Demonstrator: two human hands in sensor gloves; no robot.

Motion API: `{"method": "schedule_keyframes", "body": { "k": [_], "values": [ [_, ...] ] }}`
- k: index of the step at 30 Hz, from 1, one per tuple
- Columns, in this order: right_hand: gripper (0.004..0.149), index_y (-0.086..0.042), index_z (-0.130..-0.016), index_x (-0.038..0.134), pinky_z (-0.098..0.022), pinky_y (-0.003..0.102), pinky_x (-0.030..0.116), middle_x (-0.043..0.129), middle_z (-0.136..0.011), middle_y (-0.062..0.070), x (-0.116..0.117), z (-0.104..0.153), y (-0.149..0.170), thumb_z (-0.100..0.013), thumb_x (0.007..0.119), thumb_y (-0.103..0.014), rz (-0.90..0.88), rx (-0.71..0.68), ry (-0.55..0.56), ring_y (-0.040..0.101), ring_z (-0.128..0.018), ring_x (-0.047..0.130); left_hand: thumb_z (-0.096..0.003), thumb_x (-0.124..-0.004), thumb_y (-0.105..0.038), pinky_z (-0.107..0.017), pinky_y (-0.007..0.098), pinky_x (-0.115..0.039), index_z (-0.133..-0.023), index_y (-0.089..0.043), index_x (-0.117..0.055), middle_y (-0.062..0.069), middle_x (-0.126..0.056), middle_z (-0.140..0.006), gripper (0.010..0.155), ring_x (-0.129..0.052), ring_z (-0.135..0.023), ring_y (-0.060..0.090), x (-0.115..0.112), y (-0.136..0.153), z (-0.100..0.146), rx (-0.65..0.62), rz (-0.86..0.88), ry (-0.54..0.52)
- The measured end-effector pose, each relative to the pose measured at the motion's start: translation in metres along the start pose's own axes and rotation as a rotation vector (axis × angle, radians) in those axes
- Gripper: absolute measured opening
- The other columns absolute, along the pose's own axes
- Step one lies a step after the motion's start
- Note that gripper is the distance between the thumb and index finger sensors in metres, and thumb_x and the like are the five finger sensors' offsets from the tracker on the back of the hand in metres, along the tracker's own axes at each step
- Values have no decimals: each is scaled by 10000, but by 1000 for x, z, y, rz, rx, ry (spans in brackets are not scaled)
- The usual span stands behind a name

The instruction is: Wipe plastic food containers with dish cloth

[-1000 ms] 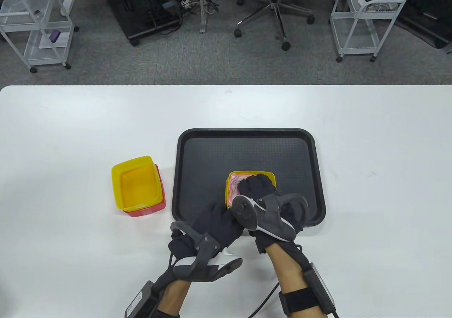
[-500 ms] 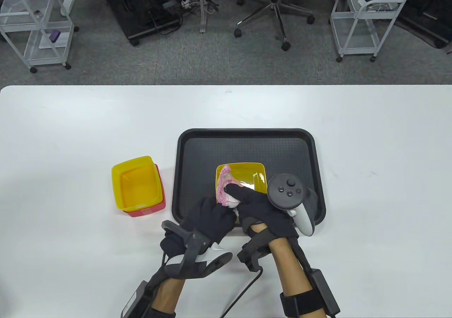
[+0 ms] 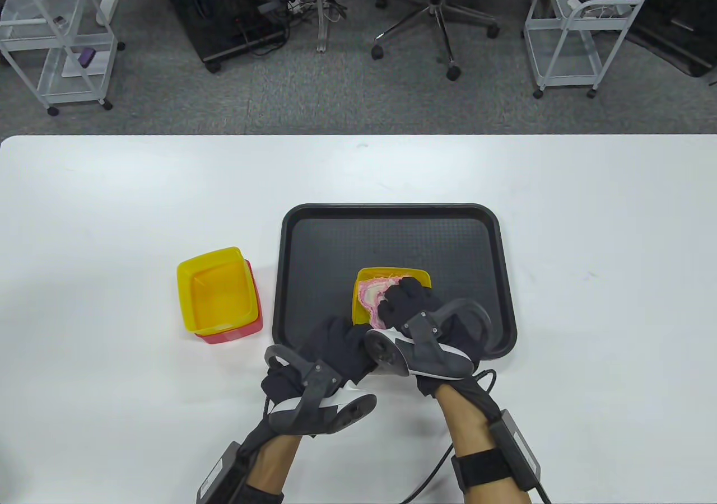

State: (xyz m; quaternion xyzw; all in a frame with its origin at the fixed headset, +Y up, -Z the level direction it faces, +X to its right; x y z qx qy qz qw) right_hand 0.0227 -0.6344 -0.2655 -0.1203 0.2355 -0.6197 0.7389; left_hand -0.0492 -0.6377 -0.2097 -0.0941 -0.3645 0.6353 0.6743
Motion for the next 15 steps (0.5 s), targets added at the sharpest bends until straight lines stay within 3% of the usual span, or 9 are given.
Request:
{"method": "schedule_keyframes", "body": {
  "k": [7, 10, 12, 15],
  "values": [
    [398, -226, -729, 902, -560, 532, 789, 881, -907, 65, -9, 8, 9, -425, 775, -4, 3, 75, 226, 414, -839, 838, -435, -873, -501, -666, 395, -918, -746, -330, -943, -162, -962, -841, 361, -1045, -758, 231, -10, 8, -2, 28, 38, 64],
    [402, -227, -745, 891, -550, 528, 798, 873, -912, 80, -21, 19, 21, -426, 777, -11, -24, 185, 366, 416, -831, 844, -435, -875, -502, -653, 399, -926, -743, -323, -950, -153, -969, -834, 364, -1056, -740, 233, -17, 14, 1, 39, 31, 109],
    [404, -229, -755, 884, -537, 521, 810, 877, -906, 84, -22, 27, 33, -423, 776, -25, -39, 274, 394, 411, -817, 856, -439, -871, -500, -639, 407, -929, -746, -315, -950, -139, -973, -830, 367, -1061, -722, 243, -21, 22, 3, 84, 16, 120],
    [408, -216, -780, 864, -512, 520, 820, 876, -900, 103, -14, 44, 45, -421, 774, -43, -217, 336, 475, 416, -792, 870, -458, -851, -497, -628, 415, -927, -763, -297, -938, -120, -965, -839, 375, -1059, -712, 253, -24, 45, 5, 202, 68, 120]
  ]
}}
Point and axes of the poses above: the tracker on the back of each hand, its own y axis roughly to the little-finger side, its own z axis roughly from the fingertips to the wrist, x = y × z, the point moved 5 cm from there along -z, roughly from the wrist to the fingertips
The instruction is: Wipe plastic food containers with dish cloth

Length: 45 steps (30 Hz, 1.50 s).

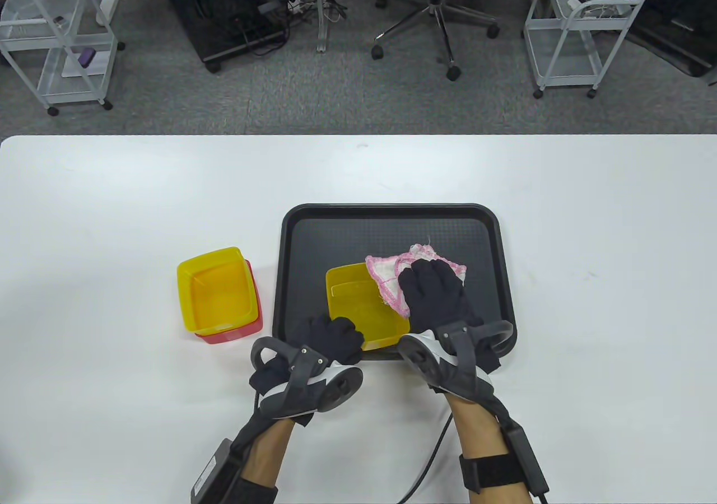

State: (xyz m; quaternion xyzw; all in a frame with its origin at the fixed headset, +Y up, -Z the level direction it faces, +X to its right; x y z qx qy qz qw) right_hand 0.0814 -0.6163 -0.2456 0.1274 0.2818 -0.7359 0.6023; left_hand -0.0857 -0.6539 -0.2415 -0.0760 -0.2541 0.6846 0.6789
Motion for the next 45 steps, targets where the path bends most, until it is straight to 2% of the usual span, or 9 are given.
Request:
{"method": "schedule_keyframes", "body": {
  "k": [6, 10, 15, 20, 26, 30, 35, 40, 45],
  "values": [
    [434, -186, -845, 802, -507, 537, 805, 814, -940, 145, 20, 29, 5, -435, 760, -54, -392, 89, 9, 448, -800, 836, -483, -842, -478, -606, 442, -919, -781, -258, -929, -74, -955, -845, 381, -1051, -698, 289, -1, 31, 2, 206, 163, -19],
    [445, -179, -873, 772, -507, 536, 804, 768, -967, 162, 26, 35, -25, -442, 760, -67, -527, -99, -56, 454, -802, 828, -490, -839, -456, -614, 453, -917, -797, -246, -923, -58, -948, -860, 381, -1047, -716, 304, 8, 37, 6, 299, 247, -95],
    [466, -145, -896, 717, -485, 517, 833, 734, -939, 221, 27, 45, -45, -436, 767, -95, -551, -138, -63, 460, -771, 847, -504, -827, -421, -625, 460, -910, -827, -231, -914, -41, -929, -890, 385, -1036, -738, 321, 12, 39, 10, 347, 369, -140],
    [460, -155, -895, 712, -526, 546, 781, 682, -971, 192, 31, 48, -34, -444, 762, -79, -612, -59, -49, 455, -826, 774, -516, -814, -427, -610, 470, -914, -818, -222, -922, -36, -938, -875, 381, -1043, -713, 327, 13, 36, 10, 323, 406, -141],
    [492, -179, -927, 629, -583, 597, 674, 485, -1042, 179, 37, 48, 4, -458, 719, -62, -685, 154, -4, 490, -900, 569, -516, -796, -463, -563, 476, -940, -774, -216, -943, -31, -963, -824, 386, -1067, -648, 323, 14, 16, 9, 264, 411, -136],
    [501, -200, -934, 625, -577, 601, 690, 580, -1046, 144, 38, 48, 38, -461, 703, -51, -841, 250, 31, 493, -894, 650, -496, -816, -501, -549, 465, -953, -730, -231, -951, -52, -979, -785, 382, -1083, -618, 304, 15, 4, 7, 196, 389, -129],
    [492, -211, -919, 695, -574, 634, 673, 671, -1036, 108, 48, 44, 62, -460, 699, -32, -1076, 274, -57, 502, -896, 680, -461, -828, -573, -549, 452, -959, -656, -255, -963, -83, -999, -729, 397, -1090, -595, 283, 18, 1, 7, 110, 408, -139],
    [494, -219, -931, 684, -591, 648, 648, 643, -1056, 97, 57, 45, 80, -473, 689, -35, -1124, 348, -70, 502, -924, 637, -441, -842, -590, -538, 454, -962, -627, -259, -970, -89, -1009, -700, 401, -1092, -569, 277, 24, -3, 9, -23, 594, -132],
    [494, -203, -941, 685, -572, 637, 687, 701, -1030, 124, 70, 50, 98, -474, 681, -41, -1239, 453, -83, 494, -874, 735, -440, -839, -595, -538, 451, -963, -623, -267, -970, -95, -1010, -697, 399, -1094, -563, 270, 28, -5, 7, -101, 723, -110]
  ]
}}
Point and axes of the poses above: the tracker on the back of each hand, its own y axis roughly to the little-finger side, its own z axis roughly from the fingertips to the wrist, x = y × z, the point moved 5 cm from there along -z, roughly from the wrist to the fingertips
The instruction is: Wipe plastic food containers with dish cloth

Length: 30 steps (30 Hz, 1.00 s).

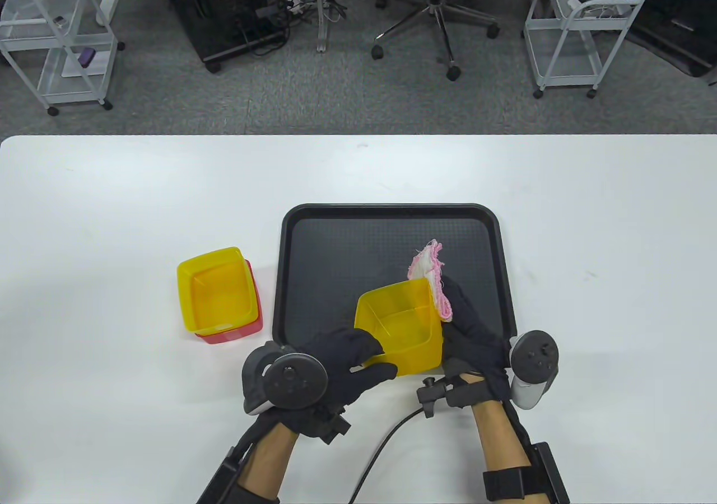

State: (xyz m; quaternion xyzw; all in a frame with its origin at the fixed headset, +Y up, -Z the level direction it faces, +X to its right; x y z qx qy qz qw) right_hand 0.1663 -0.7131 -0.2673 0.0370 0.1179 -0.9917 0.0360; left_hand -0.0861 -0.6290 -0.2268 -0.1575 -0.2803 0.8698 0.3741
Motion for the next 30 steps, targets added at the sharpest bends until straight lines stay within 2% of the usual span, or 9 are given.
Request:
{"method": "schedule_keyframes", "body": {
  "k": [4, 8, 11, 18, 23, 26, 30],
  "values": [
    [478, -192, -925, 720, -565, 639, 697, 780, -971, 123, -1, -4, 15, -472, 680, -43, -211, 72, -81, 470, -846, 788, -443, -831, -602, -554, 444, -959, -630, -272, -965, -101, -1003, -709, 402, -1087, -583, 264, -3, 5, 0, -3, 165, 28],
    [471, -217, -928, 716, -590, 648, 673, 769, -990, 95, 12, -3, 21, -491, 674, -49, -460, 108, -206, 456, -885, 757, -448, -829, -598, -597, 442, -941, -649, -272, -960, -103, -994, -735, 404, -1076, -632, 262, -8, 5, 0, -2, 349, 28],
    [475, -222, -934, 708, -590, 641, 685, 765, -999, 91, 20, -1, 21, -488, 679, -60, -470, 114, -216, 443, -887, 768, -454, -820, -598, -613, 441, -934, -666, -273, -951, -103, -985, -752, 409, -1067, -654, 262, -7, 5, 0, -1, 426, 7],
    [472, -154, -952, 677, -590, 632, 694, 786, -958, 148, 50, 4, 26, -488, 680, -67, -521, 175, -344, 428, -854, 811, -468, -798, -601, -636, 431, -927, -688, -279, -941, -108, -971, -777, 416, -1059, -684, 251, -4, 6, 2, -14, 555, -14],
    [467, -164, -956, 665, -603, 639, 682, 795, -964, 107, 67, 6, 19, -497, 687, -82, -596, 140, -414, 416, -893, 784, -473, -786, -602, -672, 431, -903, -727, -293, -930, -110, -957, -831, 424, -1042, -752, 251, -5, 4, 0, -18, 644, -27],
    [468, -197, -953, 670, -605, 646, 676, 785, -995, 72, 81, 11, 13, -498, 705, -92, -567, 111, -421, 424, -906, 772, -477, -782, -601, -700, 456, -866, -754, -307, -924, -132, -944, -870, 428, -1023, -791, 261, -4, 6, 0, -10, 595, -30],
    [470, -198, -937, 685, -597, 630, 687, 780, -999, 75, 98, 19, 9, -484, 716, -78, -513, 124, -380, 436, -885, 783, -480, -789, -589, -660, 459, -882, -752, -299, -930, -121, -949, -862, 422, -1031, -757, 259, 8, 3, 3, 10, 441, -124]
  ]
}}
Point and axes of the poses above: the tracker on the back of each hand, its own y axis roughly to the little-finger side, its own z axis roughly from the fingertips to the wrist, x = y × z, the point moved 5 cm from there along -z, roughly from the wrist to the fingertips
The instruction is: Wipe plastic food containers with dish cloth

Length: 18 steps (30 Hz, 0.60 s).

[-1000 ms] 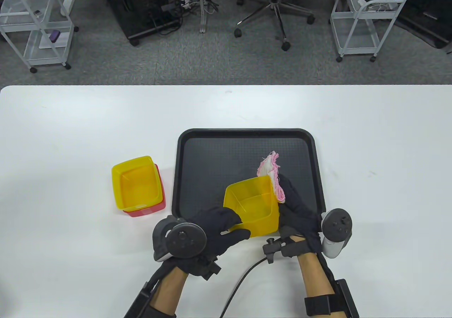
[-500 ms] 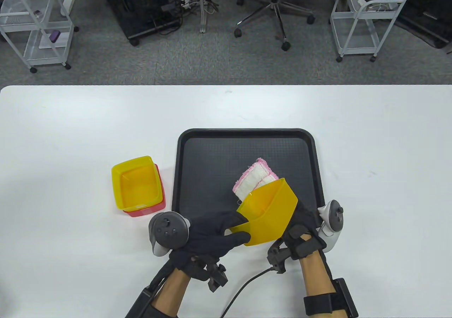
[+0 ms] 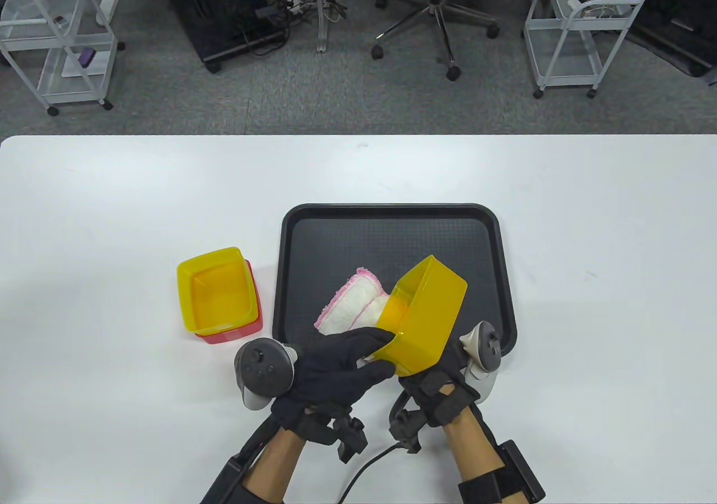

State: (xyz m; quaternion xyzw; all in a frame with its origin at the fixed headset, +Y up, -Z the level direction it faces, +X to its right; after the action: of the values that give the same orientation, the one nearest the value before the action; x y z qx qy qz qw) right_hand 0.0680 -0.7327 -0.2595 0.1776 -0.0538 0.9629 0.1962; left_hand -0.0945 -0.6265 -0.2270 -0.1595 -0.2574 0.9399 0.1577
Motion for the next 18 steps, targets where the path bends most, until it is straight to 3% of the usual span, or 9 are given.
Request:
{"method": "schedule_keyframes", "body": {
  "k": [5, 10, 15, 18],
  "values": [
    [505, -107, -970, 611, -574, 597, 718, 703, -1008, 182, 7, 4, 11, -479, 722, -79, 57, 114, 14, 457, -856, 785, -478, -809, -560, -625, 456, -902, -740, -279, -950, -93, -965, -840, 410, -1061, -660, 219, 7, -8, 7, 1, -304, -160],
    [520, -53, -970, 587, -543, 598, 737, 682, -985, 243, 3, 9, 12, -471, 730, -78, 67, 136, 64, 477, -830, 789, -484, -823, -537, -627, 471, -888, -745, -261, -952, -69, -964, -842, 402, -1055, -675, 244, 8, -11, 8, 18, -545, -227],
    [532, -58, -979, 560, -542, 591, 746, 644, -990, 265, -6, 10, 4, -475, 727, -85, 14, 117, 107, 489, -831, 768, -491, -822, -525, -609, 500, -885, -736, -241, -960, -44, -977, -821, 400, -1061, -671, 285, 14, 3, 9, 90, -804, -220],
    [537, -58, -988, 536, -552, 591, 737, 624, -1002, 263, -19, 11, 0, -482, 717, -87, 24, 87, 176, 491, -842, 750, -487, -817, -531, -597, 497, -898, -724, -249, -966, -61, -991, -803, 397, -1077, -654, 284, 17, 18, 7, 134, -804, -147]
  ]
}}
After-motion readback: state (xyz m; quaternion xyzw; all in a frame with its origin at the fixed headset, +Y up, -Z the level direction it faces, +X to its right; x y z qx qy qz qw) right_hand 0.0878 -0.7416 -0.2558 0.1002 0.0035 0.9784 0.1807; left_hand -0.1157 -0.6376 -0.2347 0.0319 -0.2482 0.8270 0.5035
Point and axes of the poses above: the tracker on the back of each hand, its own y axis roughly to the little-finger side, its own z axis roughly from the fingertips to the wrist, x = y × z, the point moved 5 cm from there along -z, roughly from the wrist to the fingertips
